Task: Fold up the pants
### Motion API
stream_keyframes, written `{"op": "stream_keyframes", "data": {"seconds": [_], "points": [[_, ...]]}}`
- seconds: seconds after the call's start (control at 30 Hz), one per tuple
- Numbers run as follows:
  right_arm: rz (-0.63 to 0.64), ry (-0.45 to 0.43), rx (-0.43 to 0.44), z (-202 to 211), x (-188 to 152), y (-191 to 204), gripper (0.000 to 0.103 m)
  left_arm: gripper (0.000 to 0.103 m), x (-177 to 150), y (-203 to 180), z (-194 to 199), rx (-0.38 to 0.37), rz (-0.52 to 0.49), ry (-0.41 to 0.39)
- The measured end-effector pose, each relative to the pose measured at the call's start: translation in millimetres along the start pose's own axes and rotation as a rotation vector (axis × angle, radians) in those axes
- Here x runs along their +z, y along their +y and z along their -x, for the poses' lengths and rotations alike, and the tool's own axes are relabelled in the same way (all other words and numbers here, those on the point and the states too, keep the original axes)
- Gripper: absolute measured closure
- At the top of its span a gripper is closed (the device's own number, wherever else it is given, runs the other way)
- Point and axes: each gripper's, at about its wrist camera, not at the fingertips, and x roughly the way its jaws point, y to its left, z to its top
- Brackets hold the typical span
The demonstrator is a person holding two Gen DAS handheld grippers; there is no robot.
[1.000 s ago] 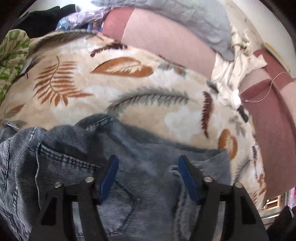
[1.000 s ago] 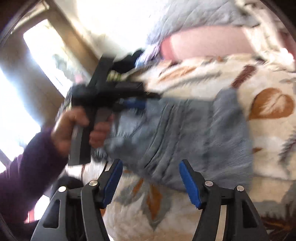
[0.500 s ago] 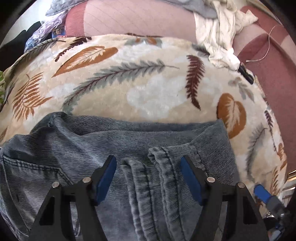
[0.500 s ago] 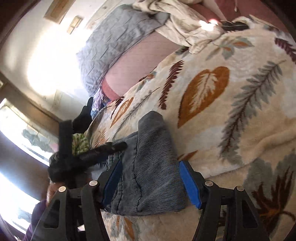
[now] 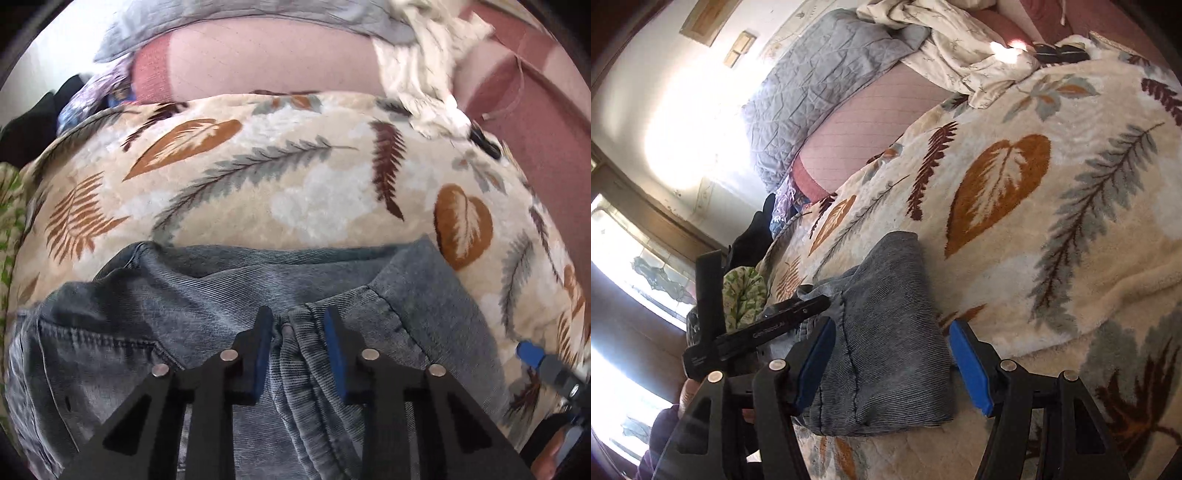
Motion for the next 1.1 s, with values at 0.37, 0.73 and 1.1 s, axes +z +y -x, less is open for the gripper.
{"op": "stream_keyframes", "data": {"seconds": [0.37, 0.73, 1.1], "points": [[0.274, 0.053, -0.135, -20, -25, 39, 0.035, 0.07, -36, -11, 35, 0.175, -0.062, -0.126], [0.439, 0.139, -0.281, -54, -53, 46, 0.031, 0.07, -53, -3, -10, 0.347, -0.098, -0.031], [0.494, 0.046, -0.3, -36, -54, 59, 0.021, 0.061, -84, 26, 69, 0.322, 0.034, -0.158]]}}
